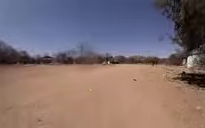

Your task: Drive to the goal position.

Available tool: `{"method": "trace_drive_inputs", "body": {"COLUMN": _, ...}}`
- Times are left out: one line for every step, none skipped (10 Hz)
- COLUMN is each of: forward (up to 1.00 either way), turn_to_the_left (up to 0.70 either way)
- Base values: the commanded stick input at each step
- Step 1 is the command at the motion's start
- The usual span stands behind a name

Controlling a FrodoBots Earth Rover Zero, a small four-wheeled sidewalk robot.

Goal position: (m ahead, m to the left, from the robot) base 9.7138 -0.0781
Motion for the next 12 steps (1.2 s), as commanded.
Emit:
{"method": "trace_drive_inputs", "body": {"forward": 1.0, "turn_to_the_left": 0.0}}
{"method": "trace_drive_inputs", "body": {"forward": 1.0, "turn_to_the_left": 0.0}}
{"method": "trace_drive_inputs", "body": {"forward": 1.0, "turn_to_the_left": 0.0}}
{"method": "trace_drive_inputs", "body": {"forward": 1.0, "turn_to_the_left": 0.0}}
{"method": "trace_drive_inputs", "body": {"forward": 1.0, "turn_to_the_left": 0.0}}
{"method": "trace_drive_inputs", "body": {"forward": 1.0, "turn_to_the_left": 0.0}}
{"method": "trace_drive_inputs", "body": {"forward": 1.0, "turn_to_the_left": 0.0}}
{"method": "trace_drive_inputs", "body": {"forward": 1.0, "turn_to_the_left": 0.0}}
{"method": "trace_drive_inputs", "body": {"forward": 1.0, "turn_to_the_left": -0.27}}
{"method": "trace_drive_inputs", "body": {"forward": 1.0, "turn_to_the_left": -0.27}}
{"method": "trace_drive_inputs", "body": {"forward": 1.0, "turn_to_the_left": -0.27}}
{"method": "trace_drive_inputs", "body": {"forward": 1.0, "turn_to_the_left": -0.27}}
